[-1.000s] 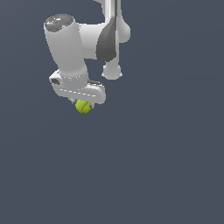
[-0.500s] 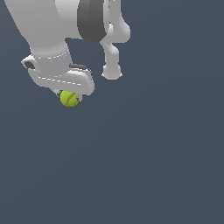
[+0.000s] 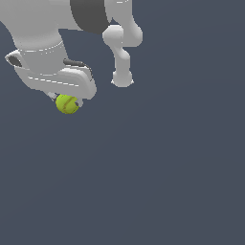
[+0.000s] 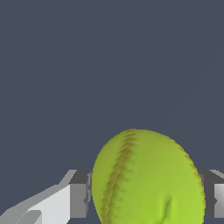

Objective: Pick up the object and move it to a goal position.

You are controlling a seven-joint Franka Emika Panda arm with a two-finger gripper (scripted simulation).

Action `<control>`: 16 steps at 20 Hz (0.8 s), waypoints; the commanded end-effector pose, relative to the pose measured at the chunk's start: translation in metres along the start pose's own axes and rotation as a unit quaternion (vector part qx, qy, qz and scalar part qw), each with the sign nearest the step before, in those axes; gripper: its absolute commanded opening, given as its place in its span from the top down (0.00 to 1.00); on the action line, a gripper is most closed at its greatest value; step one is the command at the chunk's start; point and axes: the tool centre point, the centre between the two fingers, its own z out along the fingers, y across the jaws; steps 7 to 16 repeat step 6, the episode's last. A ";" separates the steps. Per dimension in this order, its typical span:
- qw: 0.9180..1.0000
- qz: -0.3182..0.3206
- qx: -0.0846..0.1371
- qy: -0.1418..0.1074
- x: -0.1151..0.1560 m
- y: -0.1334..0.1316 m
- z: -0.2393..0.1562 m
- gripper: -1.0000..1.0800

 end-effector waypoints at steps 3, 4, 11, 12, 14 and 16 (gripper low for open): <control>1.000 0.000 0.000 0.001 0.003 0.001 -0.005 1.00; 1.000 0.000 0.000 0.001 0.003 0.001 -0.005 1.00; 1.000 0.000 0.000 0.001 0.003 0.001 -0.004 1.00; 1.000 0.000 0.000 0.001 0.003 0.001 -0.004 1.00; 1.000 0.000 0.000 0.001 0.003 0.001 -0.004 1.00; 1.000 0.000 0.000 0.001 0.003 0.001 -0.004 1.00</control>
